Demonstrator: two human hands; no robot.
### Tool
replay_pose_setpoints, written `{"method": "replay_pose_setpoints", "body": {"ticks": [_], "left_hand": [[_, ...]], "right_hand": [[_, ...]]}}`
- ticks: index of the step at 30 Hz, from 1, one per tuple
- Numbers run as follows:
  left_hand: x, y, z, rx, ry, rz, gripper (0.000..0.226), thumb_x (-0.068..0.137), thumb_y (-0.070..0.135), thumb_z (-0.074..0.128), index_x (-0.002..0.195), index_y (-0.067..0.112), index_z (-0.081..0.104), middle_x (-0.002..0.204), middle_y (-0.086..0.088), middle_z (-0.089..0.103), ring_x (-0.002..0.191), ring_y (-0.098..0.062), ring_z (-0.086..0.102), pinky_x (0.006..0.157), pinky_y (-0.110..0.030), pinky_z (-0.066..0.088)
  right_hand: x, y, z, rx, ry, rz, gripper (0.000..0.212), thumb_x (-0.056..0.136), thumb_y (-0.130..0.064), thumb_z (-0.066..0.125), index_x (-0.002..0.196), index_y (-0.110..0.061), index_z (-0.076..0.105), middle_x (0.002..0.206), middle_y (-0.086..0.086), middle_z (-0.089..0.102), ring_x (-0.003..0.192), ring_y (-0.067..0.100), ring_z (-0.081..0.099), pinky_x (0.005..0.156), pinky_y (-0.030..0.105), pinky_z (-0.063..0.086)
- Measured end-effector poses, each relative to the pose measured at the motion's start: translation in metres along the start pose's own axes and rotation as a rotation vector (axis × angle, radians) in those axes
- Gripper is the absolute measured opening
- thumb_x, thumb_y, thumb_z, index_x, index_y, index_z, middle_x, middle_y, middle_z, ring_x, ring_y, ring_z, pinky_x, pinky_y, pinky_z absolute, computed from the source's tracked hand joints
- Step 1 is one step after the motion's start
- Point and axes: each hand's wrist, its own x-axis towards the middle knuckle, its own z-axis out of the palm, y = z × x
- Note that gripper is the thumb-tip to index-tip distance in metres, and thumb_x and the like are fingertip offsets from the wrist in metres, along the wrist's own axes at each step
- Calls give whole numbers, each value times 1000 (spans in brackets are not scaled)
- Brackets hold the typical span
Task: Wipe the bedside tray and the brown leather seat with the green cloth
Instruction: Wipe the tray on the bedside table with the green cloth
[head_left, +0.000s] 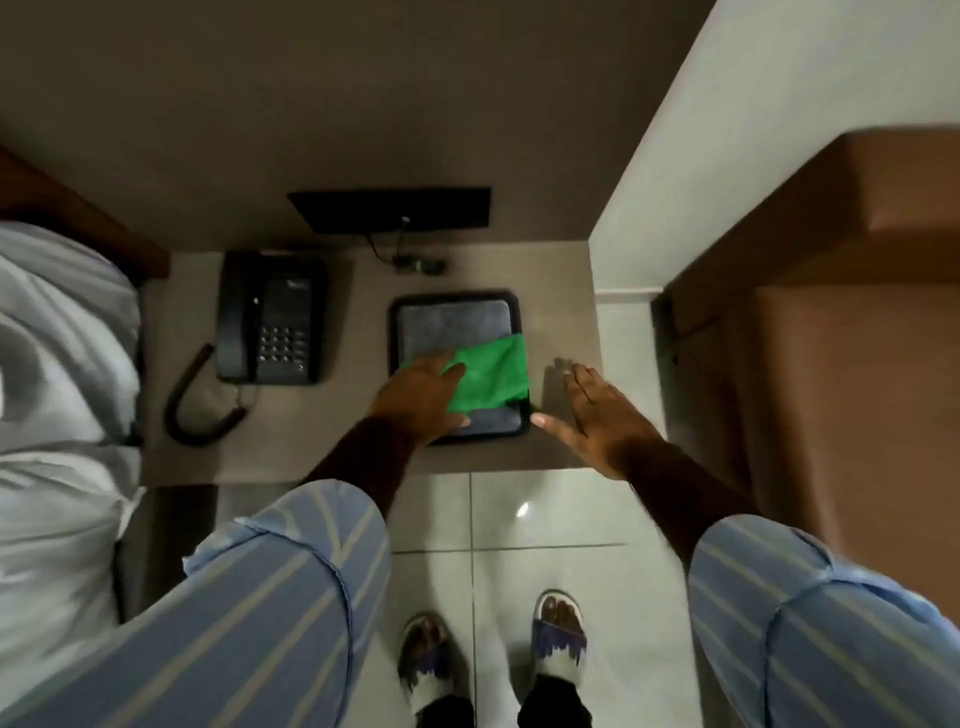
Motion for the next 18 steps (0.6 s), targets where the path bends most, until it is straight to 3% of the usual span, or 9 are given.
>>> {"method": "replay_pose_setpoints", "body": {"ticks": [3, 5, 7, 10, 13, 18], "left_hand": [[26, -3, 43, 116, 54, -9, 84, 86, 53, 70, 155, 19, 36, 165, -14, 28, 149, -36, 32, 119, -48, 32], [34, -3, 57, 218, 137, 16, 73, 81, 49, 75, 145, 20, 52, 155, -17, 45, 136, -39, 49, 107, -53, 43], [41, -4, 67, 288, 200, 20, 57, 76, 36, 80, 128, 18, 65, 138, -19, 60, 115, -41, 63, 89, -52, 52], [46, -1, 58, 294, 249, 60, 47, 78, 13, 74, 123, 13, 63, 128, -21, 62, 103, -44, 63, 78, -52, 56], [40, 13, 31, 232, 200, 65, 43, 83, 5, 70, 125, 7, 60, 123, -22, 62, 105, -47, 62, 79, -55, 56], [3, 46, -22, 41, 300, -33, 43, 91, 4, 63, 132, 4, 52, 127, -23, 56, 112, -44, 59, 83, -55, 58]], "right_hand": [[26, 16, 36, 42, 1, -5, 118, 84, -87, 17, 169, -6, 13, 180, 15, 7, 167, 29, 8, 135, 41, 12], [36, 24, 55, 19, 58, -24, 120, 85, -89, 7, 168, -4, 19, 179, 17, 8, 167, 32, 9, 134, 42, 12], [42, 32, 72, -15, 111, -71, 118, 88, -89, -1, 168, -4, 21, 179, 17, 8, 167, 32, 8, 135, 46, 14], [41, 37, 72, -28, 117, -83, 97, 99, -74, 11, 168, -6, 20, 180, 15, 7, 167, 30, 7, 137, 50, 16], [32, 35, 52, -25, 88, -94, 77, 111, -58, 28, 169, -10, 16, 180, 10, 7, 167, 26, 6, 138, 46, 13], [-7, 24, 1, -81, 136, -107, 77, 111, -56, 28, 170, -9, 12, 180, 11, 7, 168, 26, 5, 138, 43, 10]]}}
